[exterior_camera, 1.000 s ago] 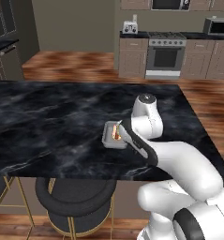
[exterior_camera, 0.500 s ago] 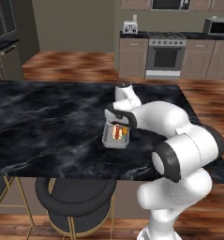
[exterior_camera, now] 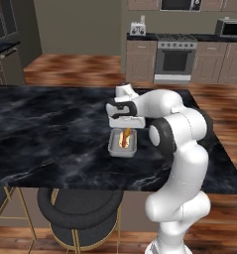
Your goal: Place one cooked food and one vegetable from the large plate to each tupperware container.
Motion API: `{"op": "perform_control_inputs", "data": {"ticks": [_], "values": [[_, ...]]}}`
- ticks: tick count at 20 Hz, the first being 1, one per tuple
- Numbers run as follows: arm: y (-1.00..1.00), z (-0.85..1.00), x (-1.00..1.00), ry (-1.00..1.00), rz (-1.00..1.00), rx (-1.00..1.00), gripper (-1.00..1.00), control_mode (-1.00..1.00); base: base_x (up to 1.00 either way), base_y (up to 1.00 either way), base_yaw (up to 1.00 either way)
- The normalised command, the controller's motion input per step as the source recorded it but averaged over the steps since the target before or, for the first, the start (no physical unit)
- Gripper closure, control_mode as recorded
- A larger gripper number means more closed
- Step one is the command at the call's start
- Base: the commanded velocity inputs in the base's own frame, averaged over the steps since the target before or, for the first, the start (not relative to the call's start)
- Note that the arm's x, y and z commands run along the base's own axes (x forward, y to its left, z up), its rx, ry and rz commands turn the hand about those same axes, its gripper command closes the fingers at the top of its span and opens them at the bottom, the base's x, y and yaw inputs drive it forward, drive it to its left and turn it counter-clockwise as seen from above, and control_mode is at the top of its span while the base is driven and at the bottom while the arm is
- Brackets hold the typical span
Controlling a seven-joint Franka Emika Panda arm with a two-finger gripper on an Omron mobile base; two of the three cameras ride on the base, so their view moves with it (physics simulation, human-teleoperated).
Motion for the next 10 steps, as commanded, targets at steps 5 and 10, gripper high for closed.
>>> {"op": "perform_control_inputs", "data": {"ticks": [5, 10], "values": [[-0.08, -0.55, 0.32, 0.0, -0.06, 0.0, 1.0, -1.0, 0.0, 0.0, 0.0], [-0.35, -0.45, 0.16, 0.03, 0.0, 0.0, 1.0, -1.0, 0.0, 0.0, 0.0]]}}
